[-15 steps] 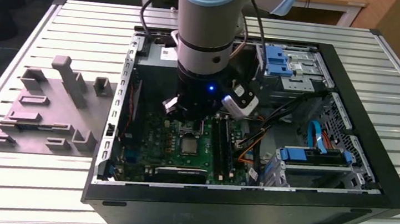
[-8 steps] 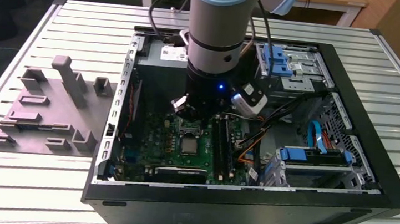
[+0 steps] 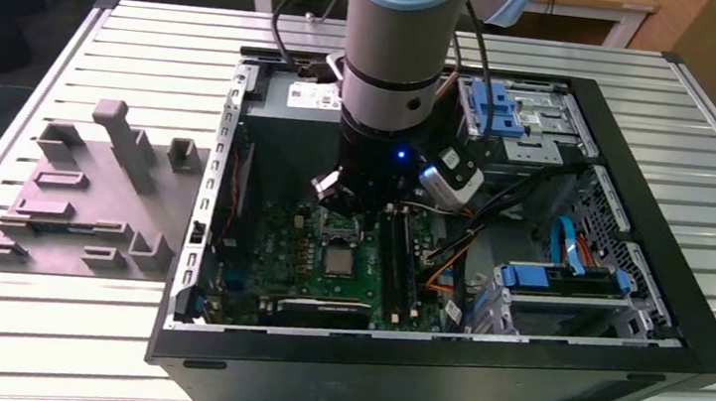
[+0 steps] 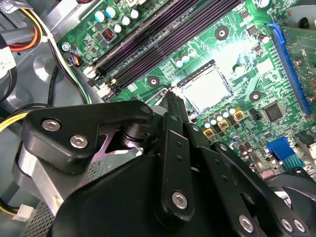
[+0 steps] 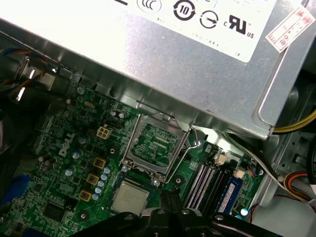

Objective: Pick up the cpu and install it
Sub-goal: 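Close the cpu cover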

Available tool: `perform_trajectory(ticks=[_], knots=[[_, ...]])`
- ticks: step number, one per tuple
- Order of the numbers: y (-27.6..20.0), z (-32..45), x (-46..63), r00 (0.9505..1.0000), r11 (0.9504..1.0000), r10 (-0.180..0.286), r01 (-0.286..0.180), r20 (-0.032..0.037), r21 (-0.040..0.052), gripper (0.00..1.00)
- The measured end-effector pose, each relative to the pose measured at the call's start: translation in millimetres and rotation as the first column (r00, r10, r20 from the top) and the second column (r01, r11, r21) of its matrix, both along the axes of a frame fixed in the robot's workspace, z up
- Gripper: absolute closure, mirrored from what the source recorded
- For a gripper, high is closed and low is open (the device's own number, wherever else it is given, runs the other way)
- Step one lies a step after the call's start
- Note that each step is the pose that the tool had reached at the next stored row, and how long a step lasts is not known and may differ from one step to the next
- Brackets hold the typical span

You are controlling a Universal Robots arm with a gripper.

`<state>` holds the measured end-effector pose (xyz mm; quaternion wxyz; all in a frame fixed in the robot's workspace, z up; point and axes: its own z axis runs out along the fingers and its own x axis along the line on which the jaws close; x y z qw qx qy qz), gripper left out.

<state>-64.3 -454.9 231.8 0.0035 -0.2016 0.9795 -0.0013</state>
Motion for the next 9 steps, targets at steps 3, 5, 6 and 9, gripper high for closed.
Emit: perform_trajectory(ticks=[3, 5, 6, 9], knots=[[0.0, 0.0, 0.0, 1.0, 1.0, 0.0, 0.0, 0.0, 0.0, 0.89], [0.0, 0.0, 0.0, 1.0, 1.0, 0.0, 0.0, 0.0, 0.0, 0.89], [0.0, 0.0, 0.0, 1.0, 1.0, 0.0, 0.0, 0.0, 0.0, 0.89], [0.0, 0.0, 0.1, 1.0, 1.0, 0.0, 0.0, 0.0, -0.0001, 0.89]])
